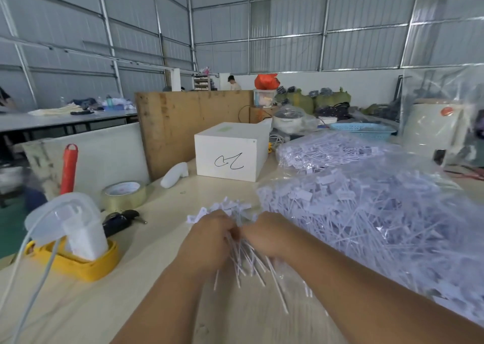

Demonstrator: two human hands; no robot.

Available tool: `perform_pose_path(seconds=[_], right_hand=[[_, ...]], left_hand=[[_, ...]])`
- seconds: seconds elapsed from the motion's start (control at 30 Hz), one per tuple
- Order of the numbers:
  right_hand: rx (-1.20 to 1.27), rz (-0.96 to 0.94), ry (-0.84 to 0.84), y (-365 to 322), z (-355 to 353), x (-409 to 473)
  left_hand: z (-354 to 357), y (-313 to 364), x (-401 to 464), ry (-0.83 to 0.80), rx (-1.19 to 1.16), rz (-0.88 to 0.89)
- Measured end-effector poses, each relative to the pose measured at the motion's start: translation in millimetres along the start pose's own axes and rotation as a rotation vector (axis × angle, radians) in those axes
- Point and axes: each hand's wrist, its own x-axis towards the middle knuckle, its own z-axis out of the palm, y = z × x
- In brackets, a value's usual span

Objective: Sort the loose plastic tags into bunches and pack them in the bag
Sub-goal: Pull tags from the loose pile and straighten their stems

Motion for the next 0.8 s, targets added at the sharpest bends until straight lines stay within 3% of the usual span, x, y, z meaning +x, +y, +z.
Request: perform_pose_path(seconds=[0.1, 0.2, 0.37, 0.5, 0.63, 0.8], right_hand=[[0.099, 0.049, -0.013, -4.4, 9.5, 8.9], [0.066, 0.046, 0.017, -6.3, 15.2, 12.1], [-0.041, -0.007, 0.025, -2.8, 13.6, 10.0], [0.023, -0.026, 0.066, 4.1, 15.1, 9.3], [-0.019, -0.074, 0.127, 8.4, 22.8, 0.8], [-0.015, -0.059, 0.181, 8.9, 26.8, -5.4]], left_hand=[[3.3, -8.4, 1.1, 0.225, 0.071, -0.275], [6.0, -15.7, 1.4, 0.132, 0.174, -0.437], [8.4, -16.9, 2.2, 0.071, 0.246, -0.448], [4.1, -19.6, 6.5, 0.256, 0.137, -0.417], [11.3, -20.9, 6.6, 0.203, 0.445, -0.397], [3.0, -11.4, 6.6, 0.168, 0.604, -0.426]])
